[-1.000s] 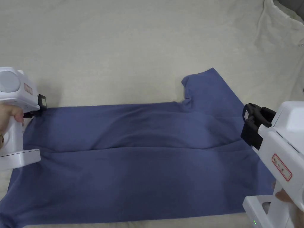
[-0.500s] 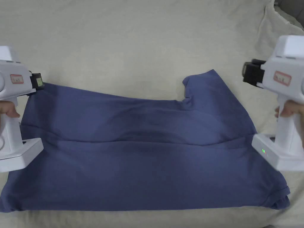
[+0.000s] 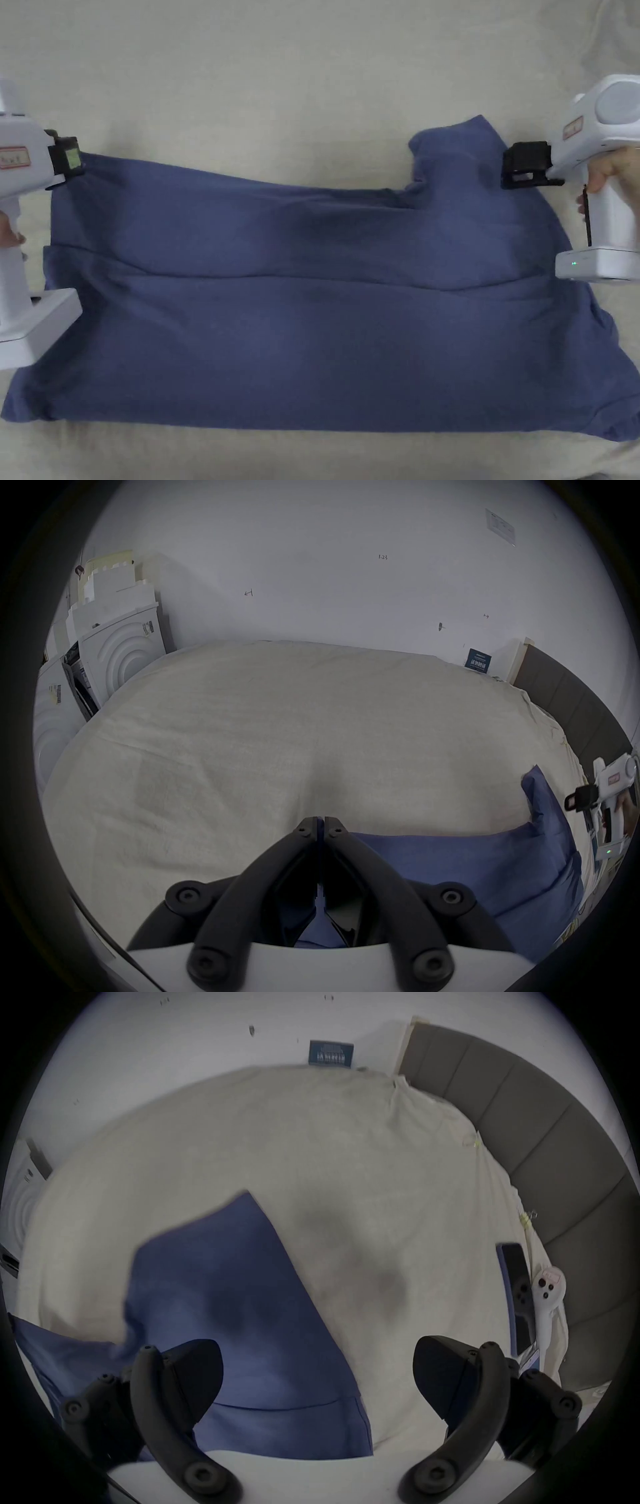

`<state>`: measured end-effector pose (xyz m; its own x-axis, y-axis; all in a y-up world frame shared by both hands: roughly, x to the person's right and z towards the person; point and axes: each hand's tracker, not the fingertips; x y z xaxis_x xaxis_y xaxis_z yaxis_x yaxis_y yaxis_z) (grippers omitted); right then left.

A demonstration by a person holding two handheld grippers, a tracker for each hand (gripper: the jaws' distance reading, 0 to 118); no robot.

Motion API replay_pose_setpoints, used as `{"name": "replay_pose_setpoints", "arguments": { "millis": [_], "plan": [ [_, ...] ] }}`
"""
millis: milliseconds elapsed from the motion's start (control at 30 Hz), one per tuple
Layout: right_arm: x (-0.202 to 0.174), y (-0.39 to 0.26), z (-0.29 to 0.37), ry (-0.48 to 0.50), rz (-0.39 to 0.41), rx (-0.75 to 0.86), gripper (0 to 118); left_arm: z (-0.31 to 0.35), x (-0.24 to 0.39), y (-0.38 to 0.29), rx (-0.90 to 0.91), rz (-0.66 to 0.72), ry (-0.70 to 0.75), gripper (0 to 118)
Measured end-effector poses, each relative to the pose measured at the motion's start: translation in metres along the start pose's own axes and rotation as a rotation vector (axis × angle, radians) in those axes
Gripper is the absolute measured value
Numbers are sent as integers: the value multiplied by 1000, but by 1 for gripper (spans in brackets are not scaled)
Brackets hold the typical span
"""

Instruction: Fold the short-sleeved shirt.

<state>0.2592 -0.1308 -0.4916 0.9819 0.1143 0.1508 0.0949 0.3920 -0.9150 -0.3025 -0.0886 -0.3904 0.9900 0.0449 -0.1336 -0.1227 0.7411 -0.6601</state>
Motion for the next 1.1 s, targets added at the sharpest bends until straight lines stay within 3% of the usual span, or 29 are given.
{"name": "replay_pose_setpoints", "arguments": {
  "millis": [67, 133, 200, 267, 467, 700, 900, 1100],
  "plan": [
    [2, -5, -13, 0, -5, -23, 91, -3, 0, -1, -7, 0, 2, 0],
    [5, -12, -19, -11, -18, -12, 54, -5, 0, -3, -13, -2, 8, 0],
    [10, -15, -22, 25, -72, 13, 40, -7, -1, -5, -26, -1, 9, 0],
    [13, -17, -18, 53, -85, 33, 1, -9, -1, -6, -35, -6, 17, 0],
    [16, -13, 10, 87, -63, 100, 1, -3, -4, -2, -46, 67, 10, 0],
    [37, -34, 90, 160, -14, 248, 1, 32, -10, 4, -11, 97, -4, 0],
    [60, -89, 157, 186, -8, 320, 1, 73, -21, -13, 5, 52, -1, 0],
    [79, -151, 184, 209, -39, 349, 1, 110, -24, -47, 0, 5, 1, 0]
  ]
}}
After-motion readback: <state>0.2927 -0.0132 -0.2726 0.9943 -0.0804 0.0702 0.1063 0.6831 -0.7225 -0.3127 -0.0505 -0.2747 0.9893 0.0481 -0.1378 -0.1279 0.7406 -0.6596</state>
